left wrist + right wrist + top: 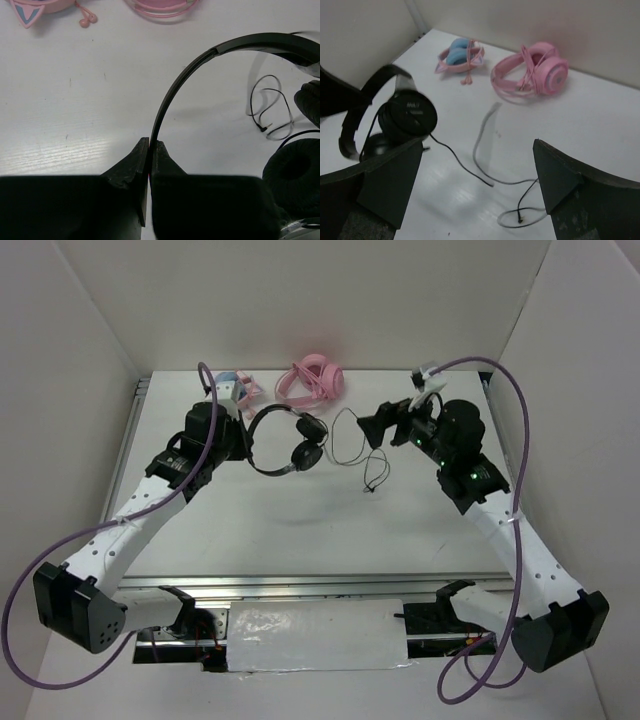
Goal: Wrap the headphones
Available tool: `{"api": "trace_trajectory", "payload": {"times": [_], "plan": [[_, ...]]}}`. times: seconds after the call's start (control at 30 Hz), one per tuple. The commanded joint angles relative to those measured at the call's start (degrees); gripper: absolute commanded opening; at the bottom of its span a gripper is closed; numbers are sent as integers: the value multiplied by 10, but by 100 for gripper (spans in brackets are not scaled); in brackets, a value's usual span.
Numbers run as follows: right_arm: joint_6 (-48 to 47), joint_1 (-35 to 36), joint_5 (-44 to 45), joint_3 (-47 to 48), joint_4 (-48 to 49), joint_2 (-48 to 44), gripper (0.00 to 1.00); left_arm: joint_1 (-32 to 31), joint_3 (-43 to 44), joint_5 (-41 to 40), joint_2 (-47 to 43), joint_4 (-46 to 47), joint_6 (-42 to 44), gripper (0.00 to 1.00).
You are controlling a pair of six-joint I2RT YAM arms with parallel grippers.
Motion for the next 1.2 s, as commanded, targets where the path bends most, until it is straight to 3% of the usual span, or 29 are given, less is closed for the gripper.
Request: {"api": "trace_trajectory", "payload": {"times": [0.0,0.03,0.13,0.17,0.23,0.33,0.47,0.6,0.73,0.87,0.97,1.17], "plan": [[18,1,-20,-80,-8,-52,100,15,8,38,2,32,-27,0],[22,0,-14,-93,5,-61,100,19,5,45,2,37,-25,0],[11,4,18,-103,10,-84,82,24,3,47,4,40,-31,0],[10,6,26,-101,14,-87,58,26,2,48,4,40,-35,0],[0,13,36,-99,9,-98,54,31,-6,67,5,56,-38,0],[-21,27,33,-108,-3,-99,85,43,-5,103,12,65,-44,0],[-71,42,43,-136,-21,-95,100,59,9,125,23,62,-51,0],[-113,50,27,-242,45,-117,100,72,36,133,17,65,-56,0],[-153,46,-14,-310,209,-103,100,83,104,139,16,46,-55,0],[-196,48,-99,-256,207,-13,100,85,201,146,22,19,-58,0],[-228,63,-114,-192,170,65,100,84,294,133,40,-29,-56,0],[-233,94,-123,-100,253,225,100,88,449,109,84,-76,-58,0]]}}
